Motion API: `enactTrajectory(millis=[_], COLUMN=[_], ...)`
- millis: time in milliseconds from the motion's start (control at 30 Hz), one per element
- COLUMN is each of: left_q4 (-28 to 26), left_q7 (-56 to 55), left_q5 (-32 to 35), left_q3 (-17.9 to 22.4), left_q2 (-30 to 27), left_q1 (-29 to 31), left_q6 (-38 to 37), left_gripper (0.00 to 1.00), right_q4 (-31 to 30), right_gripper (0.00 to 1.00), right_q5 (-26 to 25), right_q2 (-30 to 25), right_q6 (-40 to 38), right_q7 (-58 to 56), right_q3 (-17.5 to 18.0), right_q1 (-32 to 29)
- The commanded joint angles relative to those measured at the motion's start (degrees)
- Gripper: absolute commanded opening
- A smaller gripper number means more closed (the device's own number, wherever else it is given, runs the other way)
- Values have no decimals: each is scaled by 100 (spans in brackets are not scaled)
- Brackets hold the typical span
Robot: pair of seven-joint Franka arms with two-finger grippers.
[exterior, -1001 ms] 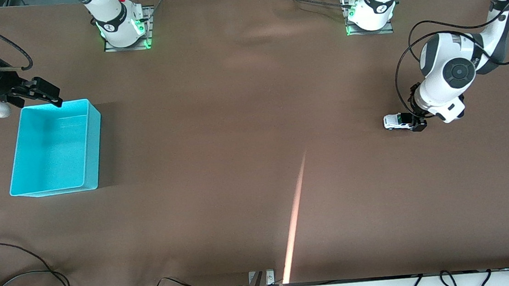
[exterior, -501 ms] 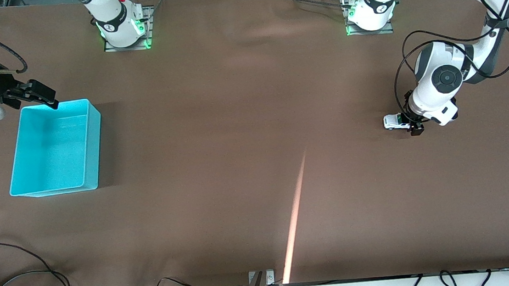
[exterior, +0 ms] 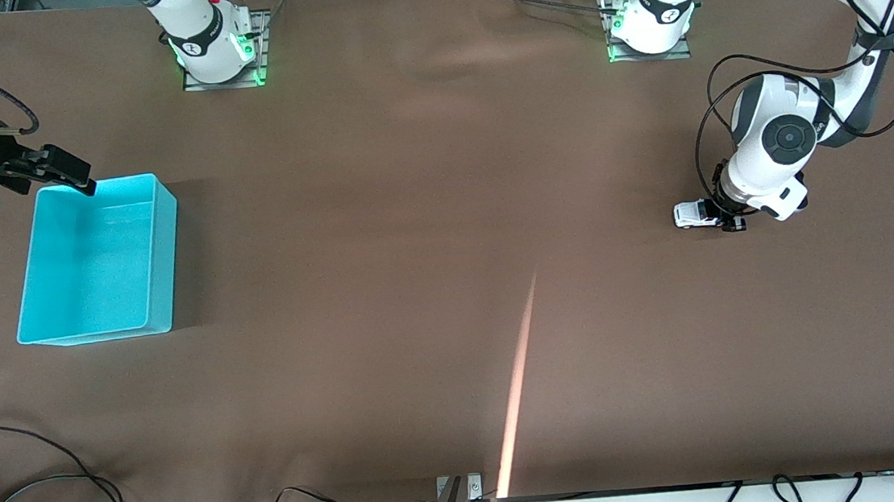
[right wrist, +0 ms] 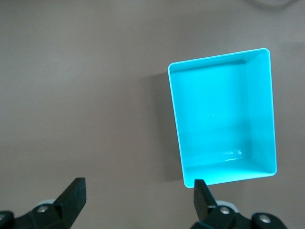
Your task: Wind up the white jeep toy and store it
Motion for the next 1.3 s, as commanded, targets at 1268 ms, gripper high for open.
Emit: enactTrajectory(millis=[1268], left_q4=[192], left_q7=[-2156], left_q5=[737], left_q3=[-1020], left_q2=[337], left_q1=[-463], left_q6=[-153], left_gripper=[6], right_q4=[90], right_gripper=[100], right_q5=[123], right_q2=[68], right_q6=[-18], right_q7=[-83], right_q3=[252], right_q1=[-328])
